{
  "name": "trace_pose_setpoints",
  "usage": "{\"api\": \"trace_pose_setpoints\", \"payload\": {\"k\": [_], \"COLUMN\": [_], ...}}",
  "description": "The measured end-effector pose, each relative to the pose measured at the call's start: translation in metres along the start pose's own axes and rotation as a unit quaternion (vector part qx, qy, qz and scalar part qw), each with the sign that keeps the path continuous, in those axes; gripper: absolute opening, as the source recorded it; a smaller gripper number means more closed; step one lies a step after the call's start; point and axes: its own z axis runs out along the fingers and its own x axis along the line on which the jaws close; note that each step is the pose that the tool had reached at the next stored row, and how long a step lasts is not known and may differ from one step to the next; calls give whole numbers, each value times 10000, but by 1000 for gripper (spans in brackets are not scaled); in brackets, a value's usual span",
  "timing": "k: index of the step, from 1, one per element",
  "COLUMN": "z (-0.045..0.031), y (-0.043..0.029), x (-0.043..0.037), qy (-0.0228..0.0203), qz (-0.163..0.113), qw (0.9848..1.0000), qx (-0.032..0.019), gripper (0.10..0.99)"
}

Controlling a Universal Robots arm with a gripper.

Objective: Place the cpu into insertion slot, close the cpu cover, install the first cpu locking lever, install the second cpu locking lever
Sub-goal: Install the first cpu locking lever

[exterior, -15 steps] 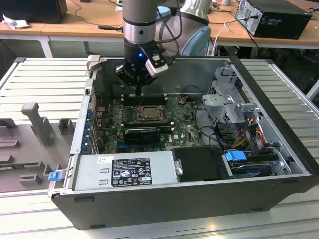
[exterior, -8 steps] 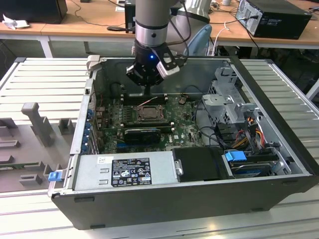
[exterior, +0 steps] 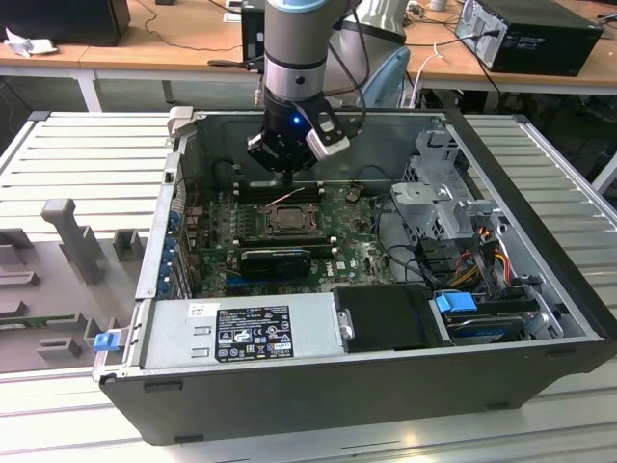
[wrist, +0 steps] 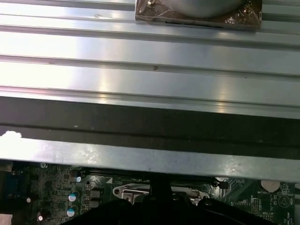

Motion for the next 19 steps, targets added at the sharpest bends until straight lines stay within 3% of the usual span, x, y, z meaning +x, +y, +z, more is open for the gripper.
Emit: {"api": "trace_pose_setpoints", "payload": {"k": [2, 5, 10, 19], "z": [23, 63, 116, 167], "y": [-3, -7, -2, 3], "x": [-9, -18, -83, -134], "qy": [-11, -74, -64, -65], "qz": [-23, -57, -199, -200], "qw": [10000, 10000, 9998, 9998], "qx": [2, 7, 7, 7], "gripper": [106, 106, 106, 106]}}
